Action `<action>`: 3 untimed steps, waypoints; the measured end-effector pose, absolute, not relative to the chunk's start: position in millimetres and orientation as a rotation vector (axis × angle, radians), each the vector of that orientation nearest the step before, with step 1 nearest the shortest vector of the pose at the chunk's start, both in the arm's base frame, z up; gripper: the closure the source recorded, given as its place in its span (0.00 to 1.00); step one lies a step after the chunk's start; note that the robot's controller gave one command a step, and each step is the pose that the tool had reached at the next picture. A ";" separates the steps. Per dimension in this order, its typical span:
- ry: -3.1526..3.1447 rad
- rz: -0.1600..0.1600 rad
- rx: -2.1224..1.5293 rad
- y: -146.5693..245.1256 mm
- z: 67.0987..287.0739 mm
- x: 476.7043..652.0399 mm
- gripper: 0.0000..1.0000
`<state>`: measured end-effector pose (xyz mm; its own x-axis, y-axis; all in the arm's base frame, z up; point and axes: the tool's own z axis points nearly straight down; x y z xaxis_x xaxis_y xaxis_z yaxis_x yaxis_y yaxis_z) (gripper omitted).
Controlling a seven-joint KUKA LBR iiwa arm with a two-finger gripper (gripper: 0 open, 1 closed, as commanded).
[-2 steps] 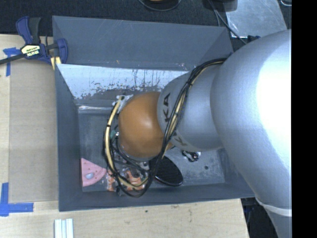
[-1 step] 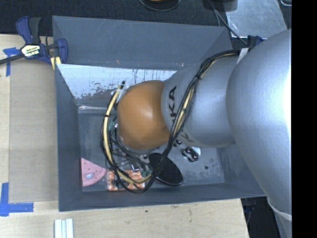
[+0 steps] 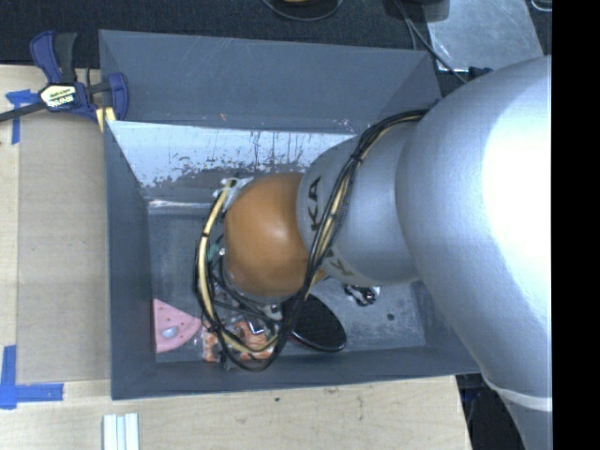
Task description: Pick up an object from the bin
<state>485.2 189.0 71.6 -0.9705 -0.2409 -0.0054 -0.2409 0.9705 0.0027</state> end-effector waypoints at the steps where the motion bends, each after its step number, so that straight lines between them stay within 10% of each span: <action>1: 3.103 0.004 -0.447 190.1 71.4 485.6 0.00; 2: 3.133 0.009 -0.031 156.2 71.3 486.8 1.00; 3: 3.133 0.009 -0.030 156.2 71.3 486.8 1.00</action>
Offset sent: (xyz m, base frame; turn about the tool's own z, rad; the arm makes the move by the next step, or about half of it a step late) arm 0.0002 -0.0334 -0.0016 0.2237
